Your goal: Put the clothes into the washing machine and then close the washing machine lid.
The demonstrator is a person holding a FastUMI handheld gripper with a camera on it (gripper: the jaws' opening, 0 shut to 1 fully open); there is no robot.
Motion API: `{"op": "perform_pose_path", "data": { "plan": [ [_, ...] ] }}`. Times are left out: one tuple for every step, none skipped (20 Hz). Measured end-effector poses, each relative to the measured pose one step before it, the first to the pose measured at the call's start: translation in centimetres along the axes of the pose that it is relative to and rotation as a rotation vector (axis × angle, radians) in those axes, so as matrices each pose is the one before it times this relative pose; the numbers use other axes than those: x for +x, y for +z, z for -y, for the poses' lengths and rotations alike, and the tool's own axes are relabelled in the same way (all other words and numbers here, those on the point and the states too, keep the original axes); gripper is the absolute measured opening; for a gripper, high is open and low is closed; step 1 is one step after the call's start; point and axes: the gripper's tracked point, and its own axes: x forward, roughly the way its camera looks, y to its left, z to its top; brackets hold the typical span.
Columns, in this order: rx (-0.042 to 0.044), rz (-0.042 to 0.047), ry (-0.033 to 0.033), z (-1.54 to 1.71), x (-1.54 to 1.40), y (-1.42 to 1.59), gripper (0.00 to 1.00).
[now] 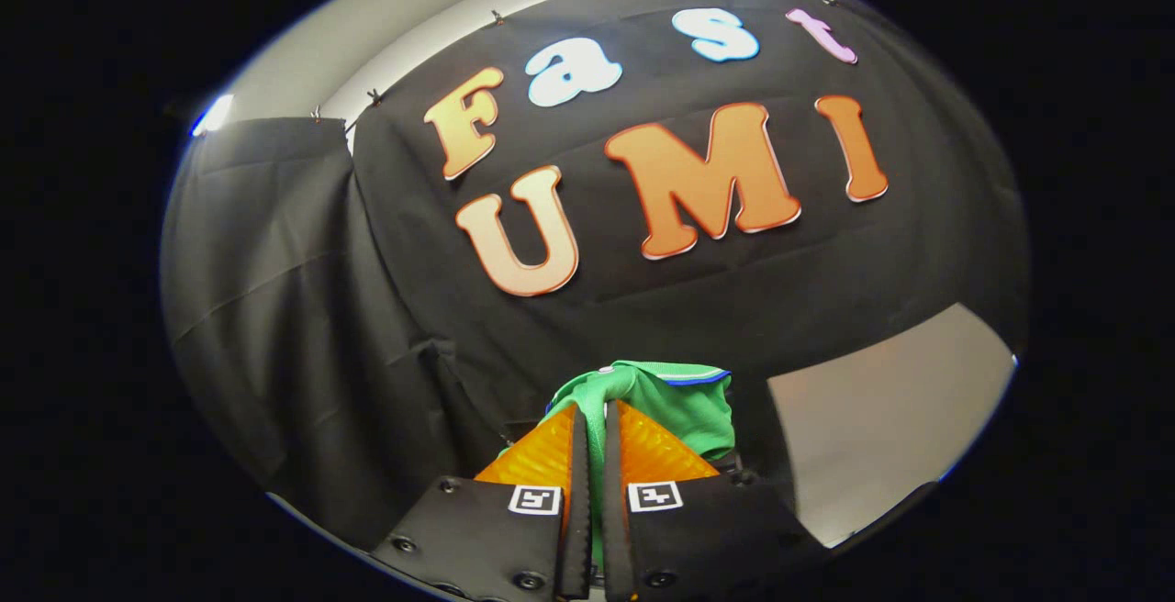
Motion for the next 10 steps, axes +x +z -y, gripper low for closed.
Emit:
{"op": "perform_pose_path", "data": {
  "plan": [
    [0.00668,-0.01828,0.00542,-0.832,0.932,-1.626,0.14],
    [0.00943,-0.01975,-0.00063,-0.503,1.151,-1.503,0.13],
    [0.00443,-0.02429,-0.00013,-0.247,1.050,-1.670,0.14],
    [0.00092,-0.01957,-0.00629,-0.011,1.223,-1.603,0.14],
    [0.00295,-0.02584,-0.00403,0.012,1.265,-1.680,0.14],
    [0.00974,-0.01905,-0.00817,0.270,1.244,-1.681,0.13],
    [0.00588,-0.02426,-0.00803,0.254,1.371,-1.654,0.14],
    [0.00662,-0.01862,-0.01168,0.493,1.349,-1.456,0.14],
    [0.00416,-0.02340,-0.01174,0.605,1.399,-1.570,0.13],
    [0.00927,-0.02547,-0.01743,0.733,1.632,-1.491,0.14]
  ]
}}
